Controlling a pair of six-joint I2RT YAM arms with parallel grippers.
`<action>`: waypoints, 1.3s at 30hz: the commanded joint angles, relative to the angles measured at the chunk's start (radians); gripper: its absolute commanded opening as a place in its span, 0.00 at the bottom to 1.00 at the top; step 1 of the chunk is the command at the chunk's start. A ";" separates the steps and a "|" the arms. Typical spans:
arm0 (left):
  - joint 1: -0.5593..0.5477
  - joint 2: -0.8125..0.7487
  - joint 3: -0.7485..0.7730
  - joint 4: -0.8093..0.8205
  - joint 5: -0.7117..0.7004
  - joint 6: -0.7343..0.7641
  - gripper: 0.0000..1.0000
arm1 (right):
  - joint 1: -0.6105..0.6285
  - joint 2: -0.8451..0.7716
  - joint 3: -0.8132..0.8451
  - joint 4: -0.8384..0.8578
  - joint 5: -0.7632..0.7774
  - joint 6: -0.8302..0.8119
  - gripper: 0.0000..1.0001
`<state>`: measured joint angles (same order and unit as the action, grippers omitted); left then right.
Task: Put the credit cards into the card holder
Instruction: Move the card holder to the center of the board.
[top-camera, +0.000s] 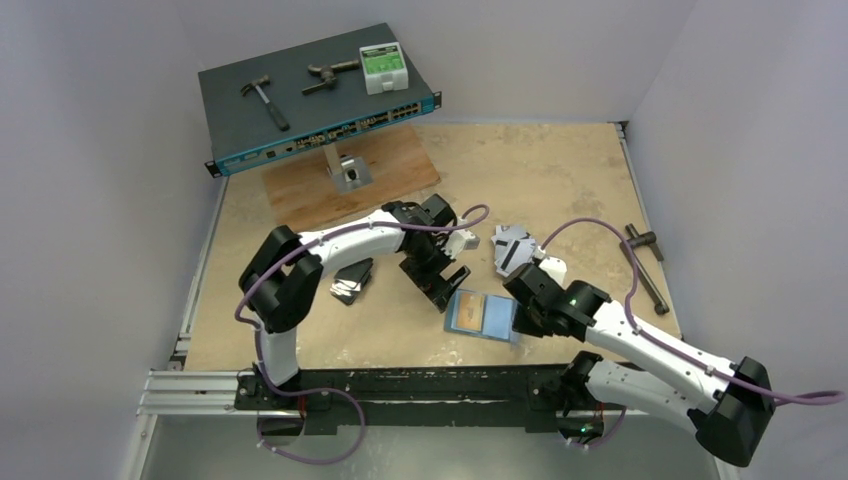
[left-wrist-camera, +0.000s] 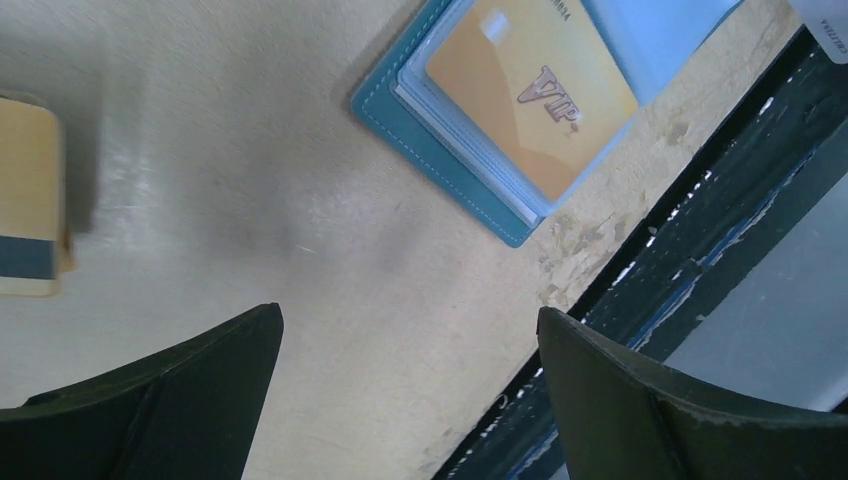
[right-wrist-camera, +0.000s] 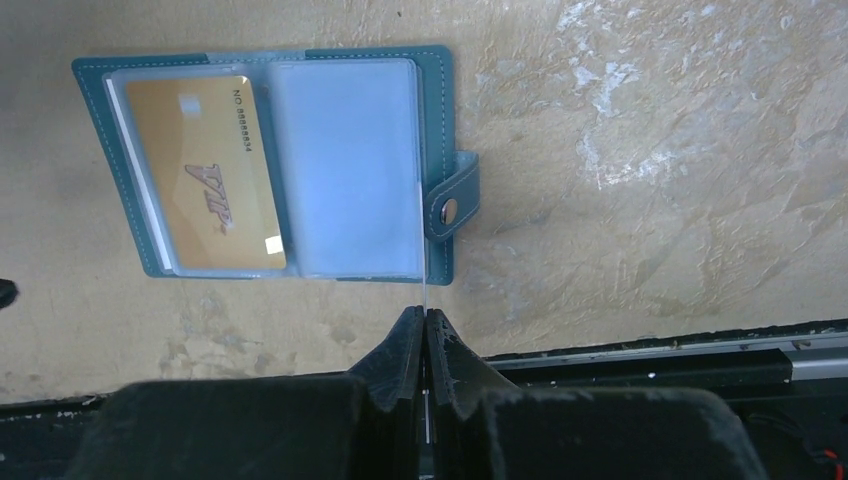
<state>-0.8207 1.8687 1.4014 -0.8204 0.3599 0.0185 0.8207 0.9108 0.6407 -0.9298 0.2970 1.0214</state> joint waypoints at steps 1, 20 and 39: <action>-0.003 0.068 -0.039 0.023 0.076 -0.195 1.00 | 0.009 -0.015 -0.010 -0.004 0.018 0.047 0.00; 0.023 0.204 -0.105 0.375 0.327 -0.397 0.98 | 0.018 0.036 -0.024 0.011 0.002 0.068 0.00; 0.040 0.096 -0.231 0.672 0.504 -0.544 0.50 | 0.018 0.042 -0.047 0.026 -0.016 0.071 0.00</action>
<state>-0.7788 2.0079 1.1683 -0.2398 0.8322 -0.4904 0.8368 0.9546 0.6079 -0.9104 0.2859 1.0676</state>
